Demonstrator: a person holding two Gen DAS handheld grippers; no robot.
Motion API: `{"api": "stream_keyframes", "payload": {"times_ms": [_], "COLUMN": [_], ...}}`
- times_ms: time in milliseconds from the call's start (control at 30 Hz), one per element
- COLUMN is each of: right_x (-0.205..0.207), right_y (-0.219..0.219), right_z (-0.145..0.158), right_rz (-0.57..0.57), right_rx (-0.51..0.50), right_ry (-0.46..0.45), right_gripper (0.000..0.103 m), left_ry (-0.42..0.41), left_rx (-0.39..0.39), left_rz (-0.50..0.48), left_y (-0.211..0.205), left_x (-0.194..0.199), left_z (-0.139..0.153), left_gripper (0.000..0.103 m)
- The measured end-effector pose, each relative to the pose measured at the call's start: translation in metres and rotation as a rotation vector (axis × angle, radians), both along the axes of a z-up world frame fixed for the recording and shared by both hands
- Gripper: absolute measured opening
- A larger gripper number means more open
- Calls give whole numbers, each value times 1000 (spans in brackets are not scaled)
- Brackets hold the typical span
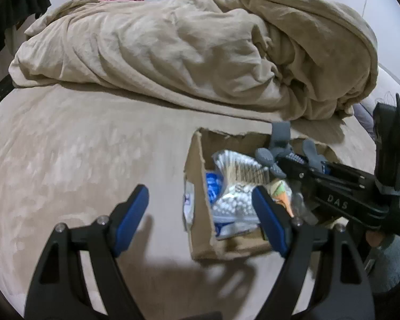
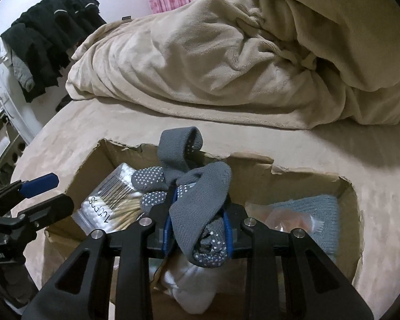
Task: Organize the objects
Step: 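Lift the grey grip socks with the right tool and lower them into the box, then open the right tool to release the socks and withdraw from the box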
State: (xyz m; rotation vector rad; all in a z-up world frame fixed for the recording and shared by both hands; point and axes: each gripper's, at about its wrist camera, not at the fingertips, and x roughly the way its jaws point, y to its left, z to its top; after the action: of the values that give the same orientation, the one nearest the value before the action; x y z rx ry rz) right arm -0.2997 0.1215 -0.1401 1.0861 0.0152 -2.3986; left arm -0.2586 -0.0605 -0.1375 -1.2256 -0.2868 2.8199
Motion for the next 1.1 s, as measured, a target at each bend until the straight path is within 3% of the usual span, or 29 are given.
{"api": "stream_keyframes", "payload": {"times_ms": [100,167,233,767,1100], "right_x": [3,6,9,69,127], "right_y": [0,2,3,27,37], "right_z": [3,7,12,65,89], "right_rz": [3,5,1,-33,-43], "right_rx": [-4,-27,-41,-53,-33], "right_ry": [0,8,21,80,102], "right_gripper": [42,69,79,79,79], "left_ry": [5,7,7,74,49], "left_rx": [-1,-2,-3,-7,-27], "left_rz": [-1,0,2,-6,11], "left_y": [0,0,-1,13,24], "left_x": [6,10,15,75,115], "left_z": [4,7,10,61,65], "left_gripper": [81,81,81,81,81]}}
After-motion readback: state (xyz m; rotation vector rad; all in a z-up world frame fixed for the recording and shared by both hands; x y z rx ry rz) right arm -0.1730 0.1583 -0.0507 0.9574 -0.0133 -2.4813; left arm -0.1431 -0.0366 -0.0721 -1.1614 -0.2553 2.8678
